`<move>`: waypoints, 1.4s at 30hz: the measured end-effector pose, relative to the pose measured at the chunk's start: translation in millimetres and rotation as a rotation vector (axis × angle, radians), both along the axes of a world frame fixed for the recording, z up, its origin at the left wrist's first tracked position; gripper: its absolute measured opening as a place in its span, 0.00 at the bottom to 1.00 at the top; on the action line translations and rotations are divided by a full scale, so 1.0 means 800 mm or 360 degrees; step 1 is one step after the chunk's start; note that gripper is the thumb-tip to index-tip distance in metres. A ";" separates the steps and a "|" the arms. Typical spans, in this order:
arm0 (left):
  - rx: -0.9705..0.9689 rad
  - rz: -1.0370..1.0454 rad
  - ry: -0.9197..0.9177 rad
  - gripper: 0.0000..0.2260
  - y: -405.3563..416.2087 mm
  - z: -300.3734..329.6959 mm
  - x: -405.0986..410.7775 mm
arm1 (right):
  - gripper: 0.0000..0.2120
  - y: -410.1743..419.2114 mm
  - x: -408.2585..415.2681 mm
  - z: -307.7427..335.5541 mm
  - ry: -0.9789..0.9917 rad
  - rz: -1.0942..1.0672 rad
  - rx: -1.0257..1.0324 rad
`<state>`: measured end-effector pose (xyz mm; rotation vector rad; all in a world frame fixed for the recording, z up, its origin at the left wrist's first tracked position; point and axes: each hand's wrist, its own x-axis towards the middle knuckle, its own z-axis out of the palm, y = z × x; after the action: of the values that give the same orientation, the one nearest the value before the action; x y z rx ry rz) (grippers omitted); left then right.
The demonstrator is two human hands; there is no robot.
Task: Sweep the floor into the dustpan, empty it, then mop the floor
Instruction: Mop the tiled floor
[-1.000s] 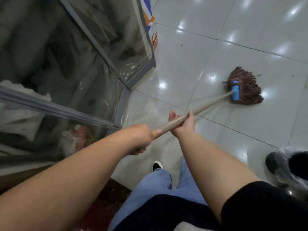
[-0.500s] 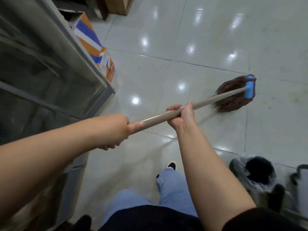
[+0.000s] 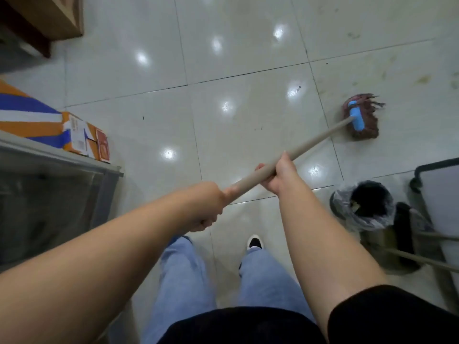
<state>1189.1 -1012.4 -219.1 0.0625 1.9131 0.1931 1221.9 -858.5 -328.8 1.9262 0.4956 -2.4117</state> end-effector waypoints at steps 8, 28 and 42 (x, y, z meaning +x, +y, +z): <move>-0.0130 0.0052 -0.0269 0.24 -0.064 -0.037 -0.145 | 0.25 -0.113 -0.104 -0.030 0.0082 -0.0023 -0.0197; -0.0504 -0.0363 -0.0091 0.26 -0.080 0.028 -0.478 | 0.23 -0.184 -0.430 0.018 0.0158 -0.1092 -0.0459; -0.0588 -0.0588 -0.0067 0.26 0.224 0.026 -0.383 | 0.21 0.116 -0.335 0.000 0.0155 -0.1028 -0.0380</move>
<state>882.3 -833.4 -198.7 0.1598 1.8306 -0.4040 953.5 -765.7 -328.6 2.0954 -0.4810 -2.7463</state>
